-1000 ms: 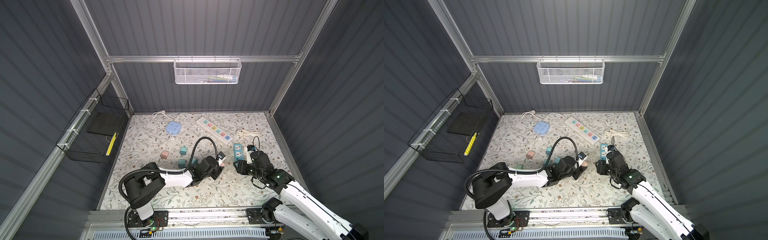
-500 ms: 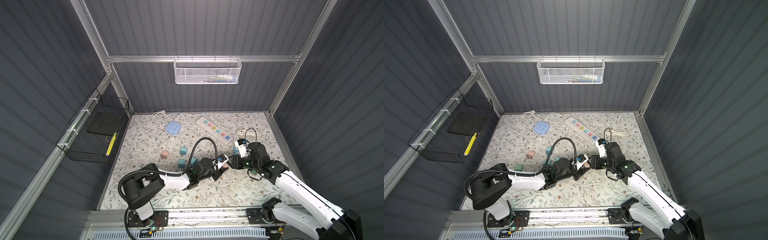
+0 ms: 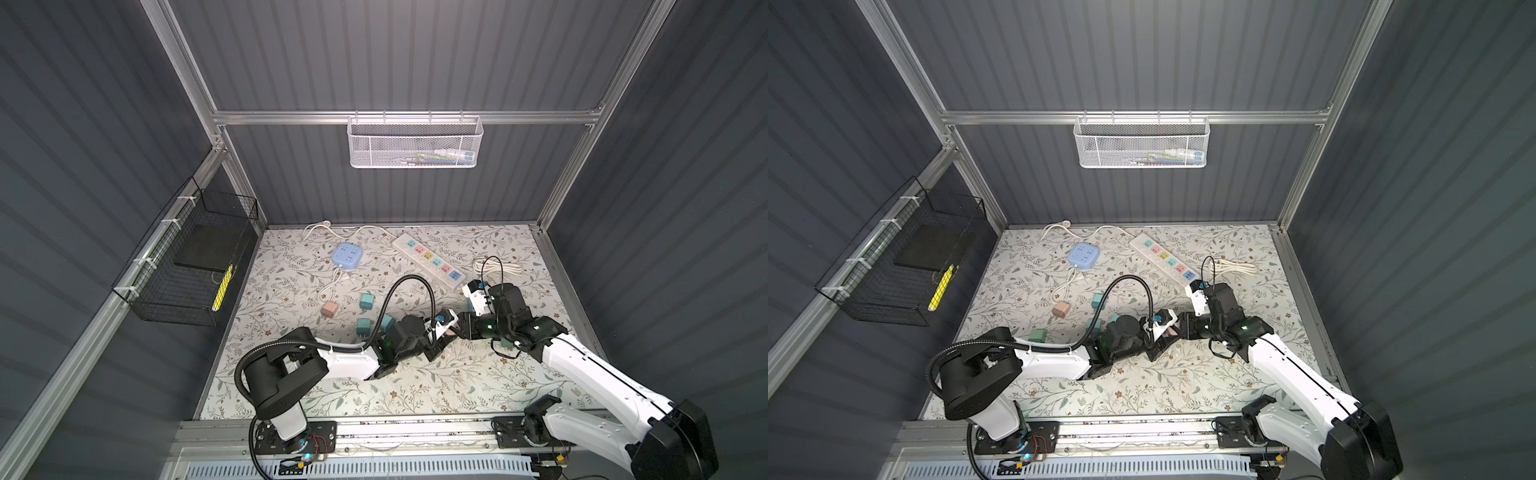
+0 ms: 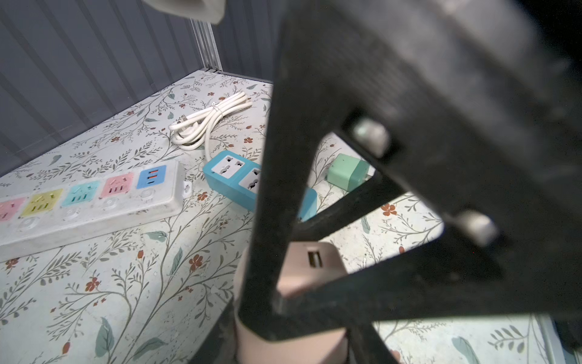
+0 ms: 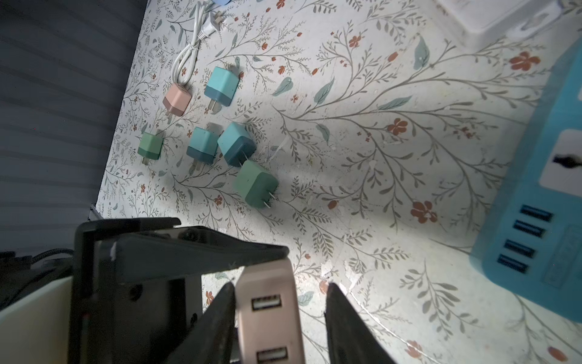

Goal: Insert the plug

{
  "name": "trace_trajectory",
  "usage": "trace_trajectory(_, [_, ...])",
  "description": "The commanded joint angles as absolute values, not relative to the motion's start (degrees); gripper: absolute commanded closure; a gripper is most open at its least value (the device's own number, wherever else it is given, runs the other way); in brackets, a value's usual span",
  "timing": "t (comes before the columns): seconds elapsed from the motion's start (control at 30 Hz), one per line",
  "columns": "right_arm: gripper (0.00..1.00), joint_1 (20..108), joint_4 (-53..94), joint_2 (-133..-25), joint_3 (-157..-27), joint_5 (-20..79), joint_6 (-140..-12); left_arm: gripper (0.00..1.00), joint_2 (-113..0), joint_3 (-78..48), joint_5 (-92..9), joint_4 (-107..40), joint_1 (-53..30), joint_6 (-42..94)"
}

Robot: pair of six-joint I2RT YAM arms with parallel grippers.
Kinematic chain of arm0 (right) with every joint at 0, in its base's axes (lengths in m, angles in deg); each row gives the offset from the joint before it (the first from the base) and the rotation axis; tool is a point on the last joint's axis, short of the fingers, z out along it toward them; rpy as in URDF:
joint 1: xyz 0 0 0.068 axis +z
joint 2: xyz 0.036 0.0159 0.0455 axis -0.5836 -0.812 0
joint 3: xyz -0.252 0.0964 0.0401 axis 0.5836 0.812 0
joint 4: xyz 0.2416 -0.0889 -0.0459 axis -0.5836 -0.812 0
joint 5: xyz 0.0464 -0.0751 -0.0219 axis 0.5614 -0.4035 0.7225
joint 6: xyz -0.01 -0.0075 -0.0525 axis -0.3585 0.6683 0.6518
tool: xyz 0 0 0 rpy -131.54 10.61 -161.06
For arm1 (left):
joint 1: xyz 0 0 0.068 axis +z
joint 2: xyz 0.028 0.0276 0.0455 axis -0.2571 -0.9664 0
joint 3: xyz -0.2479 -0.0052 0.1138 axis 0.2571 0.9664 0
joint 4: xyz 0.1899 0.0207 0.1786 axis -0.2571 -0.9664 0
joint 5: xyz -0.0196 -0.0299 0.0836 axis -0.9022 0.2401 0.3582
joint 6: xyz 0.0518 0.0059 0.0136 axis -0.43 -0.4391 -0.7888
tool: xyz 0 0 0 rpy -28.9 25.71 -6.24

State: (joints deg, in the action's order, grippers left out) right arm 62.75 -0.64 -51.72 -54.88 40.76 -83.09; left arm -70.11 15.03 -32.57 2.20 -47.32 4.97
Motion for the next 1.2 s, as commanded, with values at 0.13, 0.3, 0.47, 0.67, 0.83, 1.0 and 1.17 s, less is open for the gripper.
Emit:
trace_trajectory(0.13, [0.56,62.74,-0.21,-53.05,-54.82,41.91,-82.51,0.77,-68.51,14.13,-32.45,3.61,-47.5,4.13])
trace_trajectory(0.3, [0.63,62.69,1.38,-52.15,-54.29,44.35,-83.25,0.76,-68.69,13.77,-31.99,3.52,-47.52,3.88])
trace_trajectory(0.47, [0.72,62.77,1.28,-52.03,-54.14,44.94,-83.12,0.7,-68.82,13.24,-31.14,3.17,-47.5,3.69])
trace_trajectory(0.67, [0.75,62.73,1.23,-50.63,-54.58,42.09,-83.19,0.38,-68.15,13.11,-28.77,3.85,-47.5,5.16])
trace_trajectory(0.83, [0.75,62.75,-1.22,-49.96,-56.93,31.84,-82.54,0.25,-64.55,14.63,-24.07,4.6,-47.5,8.74])
trace_trajectory(1.0, [0.74,61.96,-1.78,-50.44,-58.85,13.54,-82.09,0.19,-59.26,19.45,-15.09,7.49,-47.53,14.66])
trace_trajectory(1.17, [0.75,57.37,-3.44,-54.18,-60.82,2.61,-82.62,0.17,-55.31,22.73,-13.9,7.66,-47.5,16.91])
